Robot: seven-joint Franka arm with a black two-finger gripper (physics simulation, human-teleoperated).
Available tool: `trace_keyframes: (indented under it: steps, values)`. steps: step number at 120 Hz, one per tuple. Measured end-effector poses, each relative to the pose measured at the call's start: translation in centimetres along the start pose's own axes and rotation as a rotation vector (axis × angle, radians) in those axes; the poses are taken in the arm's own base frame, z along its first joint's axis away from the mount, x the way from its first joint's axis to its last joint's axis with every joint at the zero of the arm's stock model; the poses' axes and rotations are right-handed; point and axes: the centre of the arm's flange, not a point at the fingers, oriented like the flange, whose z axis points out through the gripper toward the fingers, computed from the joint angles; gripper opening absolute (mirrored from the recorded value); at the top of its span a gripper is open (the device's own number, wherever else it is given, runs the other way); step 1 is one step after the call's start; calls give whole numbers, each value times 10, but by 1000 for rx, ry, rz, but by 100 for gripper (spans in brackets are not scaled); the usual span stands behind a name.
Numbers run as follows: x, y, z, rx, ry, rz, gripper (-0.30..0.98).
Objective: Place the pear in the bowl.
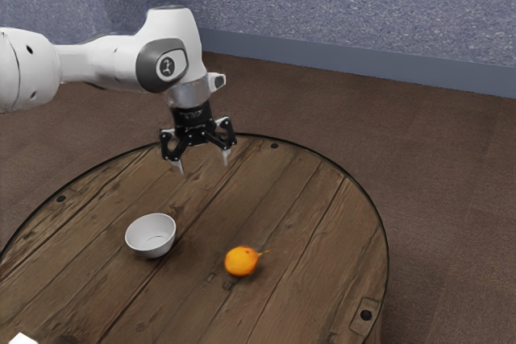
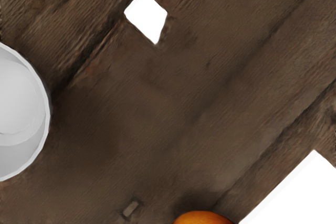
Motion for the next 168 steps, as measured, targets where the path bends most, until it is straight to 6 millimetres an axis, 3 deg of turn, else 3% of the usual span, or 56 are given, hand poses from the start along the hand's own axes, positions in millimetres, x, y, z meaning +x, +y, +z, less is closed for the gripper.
trace_keyframes:
  steps: [16, 44, 66, 80, 90, 128, 145, 168]
  values:
    - [7, 16, 35, -34, -26, -172, 69]
    - [17, 22, 45, -90, -39, -484, 69]
    - [31, 28, 91, -86, -116, -730, 69]
    - [9, 26, 115, -51, -157, -839, 69]
    - [-11, 19, 121, -28, -176, -904, 69]
    - [-22, 20, 138, 5, -226, -1124, 69]
    - [-46, 23, 154, 55, -231, -1157, 69]
    - [-54, 20, 162, 77, -229, -1206, 69]
